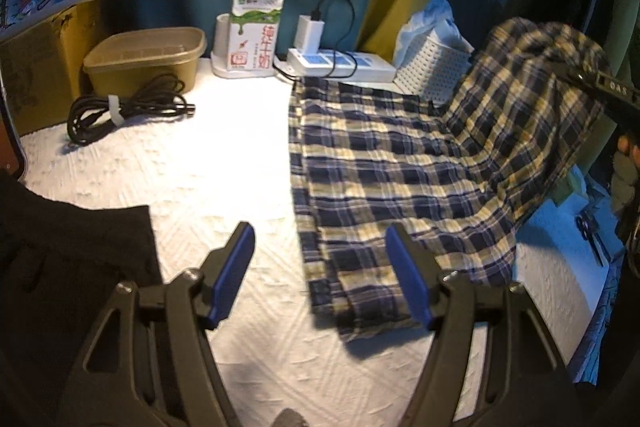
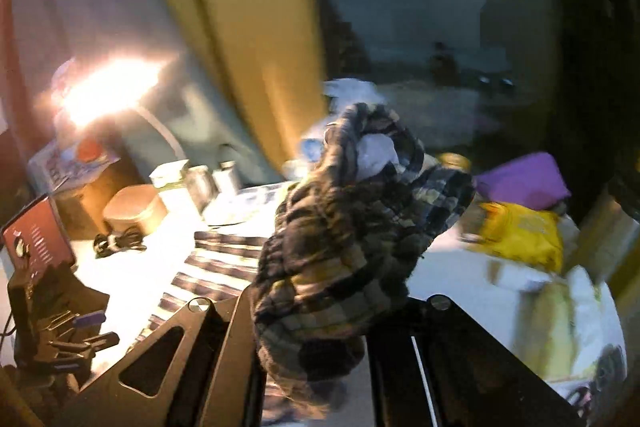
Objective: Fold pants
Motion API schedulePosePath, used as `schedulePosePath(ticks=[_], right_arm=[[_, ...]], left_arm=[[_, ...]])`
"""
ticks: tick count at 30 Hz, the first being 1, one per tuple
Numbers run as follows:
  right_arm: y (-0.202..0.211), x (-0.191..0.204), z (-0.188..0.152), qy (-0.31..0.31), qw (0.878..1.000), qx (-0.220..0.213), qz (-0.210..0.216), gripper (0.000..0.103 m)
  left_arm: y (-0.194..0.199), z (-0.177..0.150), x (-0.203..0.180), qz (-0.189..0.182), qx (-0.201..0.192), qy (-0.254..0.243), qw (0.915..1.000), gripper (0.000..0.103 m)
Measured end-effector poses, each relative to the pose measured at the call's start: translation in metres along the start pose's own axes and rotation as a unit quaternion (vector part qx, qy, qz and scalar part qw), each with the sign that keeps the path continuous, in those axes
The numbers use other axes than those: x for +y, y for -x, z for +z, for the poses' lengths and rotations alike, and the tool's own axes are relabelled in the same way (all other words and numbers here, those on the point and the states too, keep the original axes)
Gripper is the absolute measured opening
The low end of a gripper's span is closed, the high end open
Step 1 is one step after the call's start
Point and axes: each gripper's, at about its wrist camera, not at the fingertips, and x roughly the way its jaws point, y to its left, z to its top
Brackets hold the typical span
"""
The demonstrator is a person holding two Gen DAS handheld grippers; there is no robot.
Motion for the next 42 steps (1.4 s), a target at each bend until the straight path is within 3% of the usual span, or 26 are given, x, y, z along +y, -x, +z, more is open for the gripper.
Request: schedulePosePath(ticks=[6, 12, 14, 16, 18, 21, 27, 31, 35, 42], right_arm=[[-0.056, 0.07, -0.012, 0.033, 0.998, 0.05, 0.034, 0.007], [-0.112, 0.123, -0.051, 0.048, 0.988, 0.134, 0.062, 0.008], [-0.124, 0.135, -0.064, 0.06, 0.981, 0.167, 0.076, 0.019], [-0.124, 0.142, -0.072, 0.067, 0.979, 0.174, 0.087, 0.053], [-0.119, 0.15, -0.078, 0.083, 0.975, 0.179, 0.105, 0.071], [-0.105, 0.151, -0.079, 0.092, 0.972, 0.173, 0.126, 0.073], [-0.069, 0.118, -0.073, 0.08, 0.977, 0.141, 0.139, 0.073], [-0.053, 0.073, -0.069, 0.06, 0.984, 0.119, 0.117, 0.073], [-0.062, 0.027, -0.072, 0.023, 0.988, 0.127, 0.083, 0.073], [-0.074, -0.008, -0.068, 0.008, 0.989, 0.122, 0.082, 0.073]], left_arm=[[0.007, -0.002, 0.027, -0.005, -0.004, 0.013, 0.9999, 0.069], [0.01, -0.009, 0.044, -0.009, -0.008, 0.023, 0.9997, 0.069], [0.01, -0.01, 0.047, -0.009, -0.007, 0.028, 0.9995, 0.069], [0.009, -0.01, 0.049, -0.009, -0.005, 0.031, 0.9995, 0.069], [0.008, -0.009, 0.05, -0.007, -0.004, 0.031, 0.9995, 0.069], [0.008, -0.005, 0.048, -0.006, -0.005, 0.03, 0.9995, 0.069], [0.009, 0.011, 0.031, -0.001, -0.011, 0.019, 0.9998, 0.069], [0.008, 0.024, 0.003, -0.01, -0.016, -0.013, 0.9997, 0.069], [-0.013, 0.042, -0.032, -0.014, -0.004, -0.054, 0.9984, 0.069], [-0.055, 0.081, -0.083, -0.02, 0.014, -0.131, 0.9911, 0.069]])
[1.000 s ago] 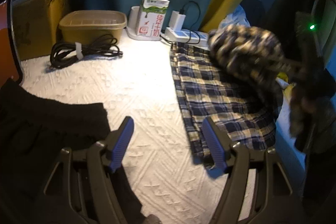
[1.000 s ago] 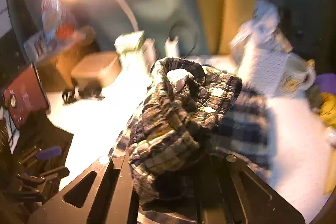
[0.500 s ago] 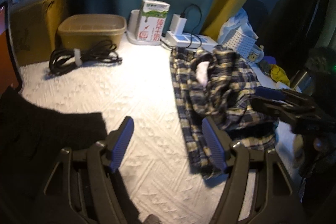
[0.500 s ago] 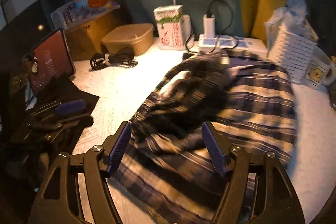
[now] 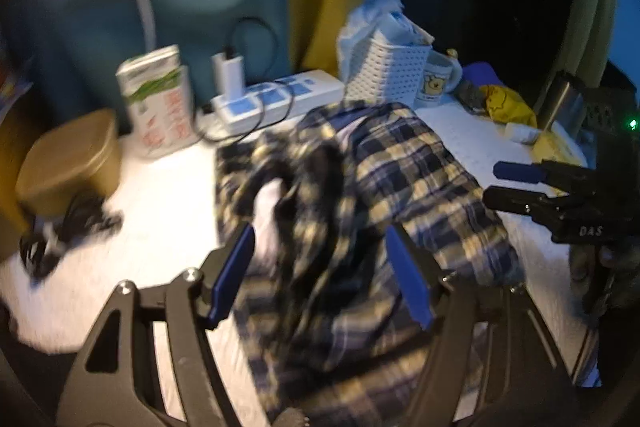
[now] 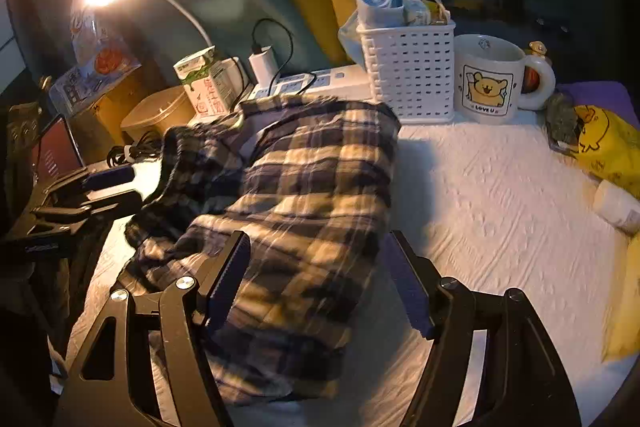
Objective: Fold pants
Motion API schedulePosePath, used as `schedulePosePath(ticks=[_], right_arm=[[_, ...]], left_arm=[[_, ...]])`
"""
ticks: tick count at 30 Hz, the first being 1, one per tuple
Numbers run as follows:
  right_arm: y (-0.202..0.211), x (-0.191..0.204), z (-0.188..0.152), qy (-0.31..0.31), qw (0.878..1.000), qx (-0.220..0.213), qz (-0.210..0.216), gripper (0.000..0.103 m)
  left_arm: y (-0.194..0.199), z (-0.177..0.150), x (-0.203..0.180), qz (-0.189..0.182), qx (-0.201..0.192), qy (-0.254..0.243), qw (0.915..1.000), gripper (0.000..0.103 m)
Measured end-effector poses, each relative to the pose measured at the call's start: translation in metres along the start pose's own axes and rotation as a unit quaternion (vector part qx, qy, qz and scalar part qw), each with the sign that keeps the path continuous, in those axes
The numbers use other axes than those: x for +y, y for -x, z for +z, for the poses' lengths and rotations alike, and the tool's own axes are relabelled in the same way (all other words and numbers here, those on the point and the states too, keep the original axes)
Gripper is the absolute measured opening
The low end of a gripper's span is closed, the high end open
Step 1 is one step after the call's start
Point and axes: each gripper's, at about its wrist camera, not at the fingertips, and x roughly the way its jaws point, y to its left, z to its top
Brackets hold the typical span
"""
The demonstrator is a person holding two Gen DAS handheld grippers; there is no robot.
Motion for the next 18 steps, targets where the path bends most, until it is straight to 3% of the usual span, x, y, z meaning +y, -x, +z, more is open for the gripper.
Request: schedulePosePath(ticks=[5, 10, 15, 18], right_arm=[[-0.011, 0.001, 0.016, 0.027, 1.0, -0.009, 0.006, 0.073], [-0.037, 0.013, 0.015, 0.063, 0.998, 0.009, 0.016, 0.071], [-0.061, 0.007, 0.004, 0.061, 0.997, 0.038, 0.012, 0.071], [-0.064, 0.002, -0.001, 0.059, 0.997, 0.048, 0.007, 0.07]], left_arm=[[-0.044, 0.024, -0.002, 0.05, 0.032, -0.045, 0.9973, 0.069], [-0.072, 0.031, 0.046, 0.094, 0.059, -0.016, 0.9937, 0.069], [-0.083, 0.025, 0.09, 0.066, 0.071, 0.037, 0.9946, 0.071], [-0.071, 0.028, 0.099, 0.036, 0.057, 0.063, 0.9957, 0.071]])
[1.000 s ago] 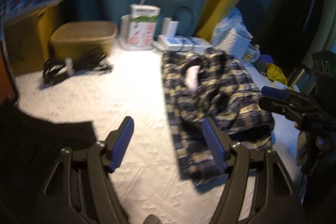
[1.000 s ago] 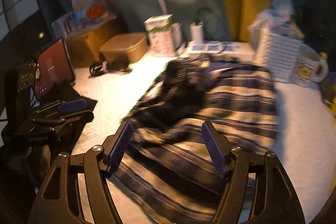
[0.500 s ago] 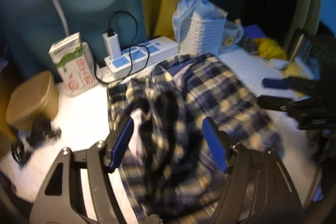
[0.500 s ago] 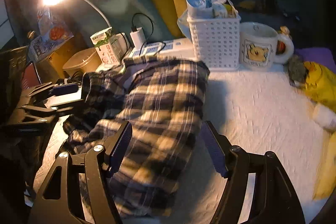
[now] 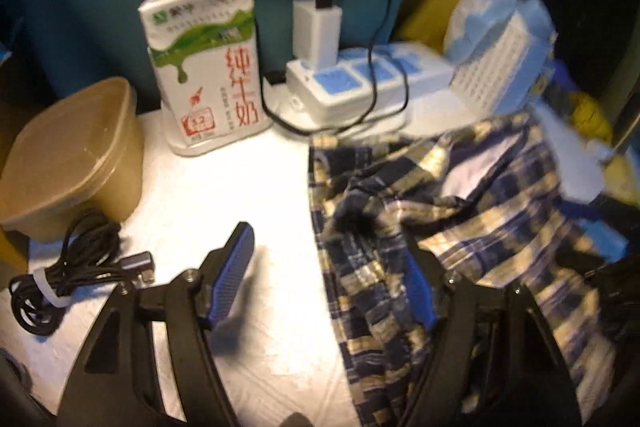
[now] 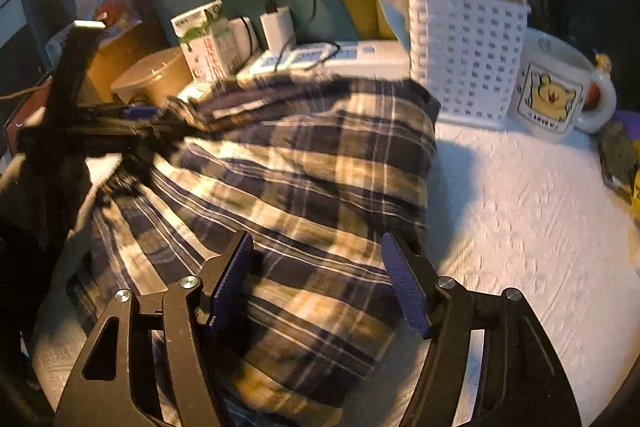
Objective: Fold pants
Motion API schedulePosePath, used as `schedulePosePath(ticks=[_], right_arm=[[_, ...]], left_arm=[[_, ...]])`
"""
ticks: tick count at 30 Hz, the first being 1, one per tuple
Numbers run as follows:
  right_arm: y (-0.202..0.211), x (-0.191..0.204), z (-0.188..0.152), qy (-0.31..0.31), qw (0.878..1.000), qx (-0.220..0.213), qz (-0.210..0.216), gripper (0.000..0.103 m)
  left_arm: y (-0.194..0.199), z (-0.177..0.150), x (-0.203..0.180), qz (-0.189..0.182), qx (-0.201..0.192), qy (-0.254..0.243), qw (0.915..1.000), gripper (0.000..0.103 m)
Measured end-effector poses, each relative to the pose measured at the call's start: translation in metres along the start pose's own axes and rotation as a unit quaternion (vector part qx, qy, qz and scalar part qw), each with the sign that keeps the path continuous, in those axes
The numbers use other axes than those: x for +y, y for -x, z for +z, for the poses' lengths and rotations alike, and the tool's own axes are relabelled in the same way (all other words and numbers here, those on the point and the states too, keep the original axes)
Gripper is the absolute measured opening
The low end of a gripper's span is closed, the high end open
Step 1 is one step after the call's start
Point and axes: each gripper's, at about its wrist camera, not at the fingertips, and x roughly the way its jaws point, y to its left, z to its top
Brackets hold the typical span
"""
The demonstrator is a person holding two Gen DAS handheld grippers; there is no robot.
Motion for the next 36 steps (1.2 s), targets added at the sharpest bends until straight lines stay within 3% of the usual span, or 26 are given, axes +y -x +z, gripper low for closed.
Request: schedulePosePath(ticks=[5, 8, 10, 16, 19, 24, 28, 33, 35, 36], right_arm=[[0.017, -0.009, 0.01, 0.002, 1.0, -0.014, -0.012, 0.069], [0.027, -0.013, 0.026, 0.014, 0.999, -0.034, -0.015, 0.056], [0.027, -0.013, 0.039, 0.026, 0.999, -0.038, -0.01, 0.038], [-0.023, -0.018, 0.077, 0.058, 0.998, 0.001, 0.009, 0.022], [-0.051, -0.027, 0.084, 0.057, 0.998, 0.036, 0.006, 0.021], [-0.069, -0.032, 0.097, 0.053, 0.998, 0.037, 0.003, 0.021], [-0.075, -0.026, 0.106, 0.065, 0.997, 0.038, -0.02, 0.021], [-0.044, -0.012, 0.102, 0.084, 0.995, 0.01, -0.043, 0.021], [-0.028, -0.006, 0.095, 0.087, 0.996, 0.002, -0.038, 0.027], [-0.02, -0.002, 0.09, 0.089, 0.995, 0.001, -0.036, 0.039]], left_arm=[[0.034, 0.01, 0.015, -0.043, -0.04, 0.035, 0.9977, 0.071], [0.04, 0.017, 0.012, -0.01, -0.054, 0.021, 0.9983, 0.071], [0.037, 0.019, 0.01, -0.024, -0.048, 0.016, 0.9984, 0.071], [0.002, 0.024, -0.008, -0.024, -0.02, -0.008, 0.9995, 0.071], [-0.014, 0.027, -0.001, 0.0, -0.013, 0.001, 0.9999, 0.071], [-0.034, 0.032, 0.009, 0.064, -0.005, -0.002, 0.9979, 0.071], [-0.039, 0.033, 0.018, 0.06, 0.0, 0.012, 0.9981, 0.071], [-0.004, 0.032, 0.013, 0.06, -0.037, 0.009, 0.9975, 0.071], [0.024, 0.029, 0.004, 0.08, -0.077, -0.01, 0.9938, 0.071], [0.035, 0.028, 0.0, 0.085, -0.093, -0.02, 0.9918, 0.071]])
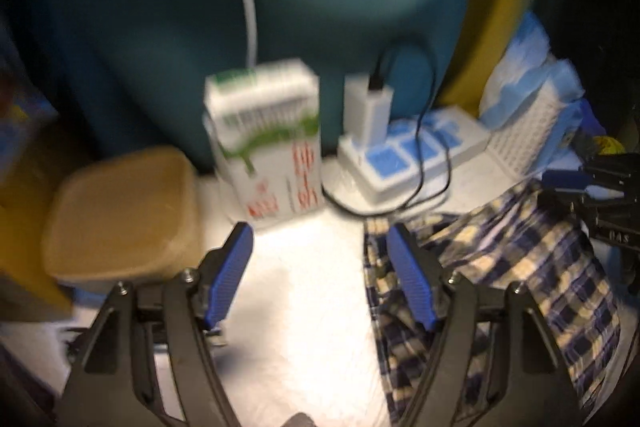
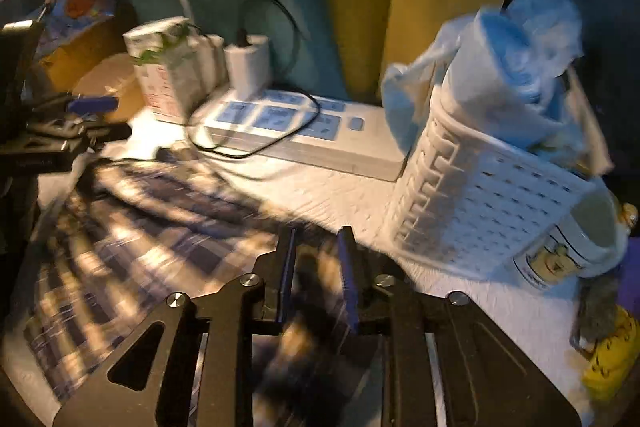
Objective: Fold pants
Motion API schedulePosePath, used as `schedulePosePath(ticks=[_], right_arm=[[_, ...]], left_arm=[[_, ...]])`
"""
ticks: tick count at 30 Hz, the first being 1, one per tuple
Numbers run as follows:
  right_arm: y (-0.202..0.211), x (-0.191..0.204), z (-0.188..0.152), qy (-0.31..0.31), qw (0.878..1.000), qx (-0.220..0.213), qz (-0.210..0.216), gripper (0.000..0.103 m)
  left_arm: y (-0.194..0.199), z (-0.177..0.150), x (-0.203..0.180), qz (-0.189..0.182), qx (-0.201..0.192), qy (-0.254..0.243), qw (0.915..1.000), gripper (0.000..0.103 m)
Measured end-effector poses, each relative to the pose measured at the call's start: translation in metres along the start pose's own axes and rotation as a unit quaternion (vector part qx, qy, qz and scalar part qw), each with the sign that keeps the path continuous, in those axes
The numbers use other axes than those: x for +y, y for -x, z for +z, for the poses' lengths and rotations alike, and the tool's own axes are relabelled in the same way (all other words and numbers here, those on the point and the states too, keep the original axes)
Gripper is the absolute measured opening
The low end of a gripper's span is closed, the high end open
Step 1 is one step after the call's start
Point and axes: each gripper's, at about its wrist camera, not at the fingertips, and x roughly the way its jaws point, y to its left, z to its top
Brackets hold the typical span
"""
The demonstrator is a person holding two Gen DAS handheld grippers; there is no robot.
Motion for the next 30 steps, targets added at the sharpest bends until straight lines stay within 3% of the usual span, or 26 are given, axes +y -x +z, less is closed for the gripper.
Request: schedulePosePath(ticks=[1, 2, 4, 5, 9, 14, 17, 20, 22, 26, 30], right_arm=[[0.009, 0.007, -0.006, 0.007, 1.0, 0.0, 0.003, 0.053], [0.016, 0.015, -0.012, 0.014, 1.0, 0.002, 0.007, 0.057], [0.026, 0.03, -0.022, 0.028, 1.0, 0.007, 0.013, 0.059], [0.029, 0.037, -0.026, 0.031, 0.999, 0.009, 0.014, 0.059], [0.039, 0.063, -0.053, 0.028, 0.999, 0.018, 0.022, 0.059], [0.032, 0.08, -0.098, 0.044, 0.998, 0.046, 0.014, 0.059], [0.046, 0.077, -0.111, 0.034, 0.998, 0.041, 0.014, 0.059], [0.059, 0.072, -0.122, 0.043, 0.998, 0.044, 0.009, 0.059], [0.067, 0.069, -0.129, 0.045, 0.998, 0.051, 0.004, 0.059], [0.089, 0.065, -0.137, 0.045, 0.997, 0.062, -0.01, 0.059], [0.114, 0.068, -0.134, 0.029, 0.999, 0.029, -0.012, 0.059]], left_arm=[[0.013, 0.0, -0.003, 0.002, -0.016, -0.007, 0.9998, 0.071], [0.03, -0.001, -0.008, -0.004, -0.034, -0.012, 0.9993, 0.071], [0.049, -0.007, -0.017, -0.031, -0.042, -0.012, 0.9986, 0.071], [0.057, -0.014, -0.025, -0.063, -0.037, -0.01, 0.9973, 0.071], [0.053, -0.047, -0.055, -0.145, 0.01, -0.016, 0.9893, 0.071], [0.009, -0.075, -0.074, -0.131, 0.079, -0.032, 0.9877, 0.071], [0.006, -0.072, -0.065, -0.131, 0.083, -0.014, 0.9878, 0.071], [0.007, -0.066, -0.054, -0.084, 0.08, -0.018, 0.9931, 0.071], [-0.001, -0.065, -0.036, -0.073, 0.095, 0.008, 0.9928, 0.071], [0.01, -0.069, -0.018, -0.074, 0.086, 0.029, 0.9932, 0.071], [0.038, -0.073, -0.023, -0.074, 0.068, 0.02, 0.9948, 0.071]])
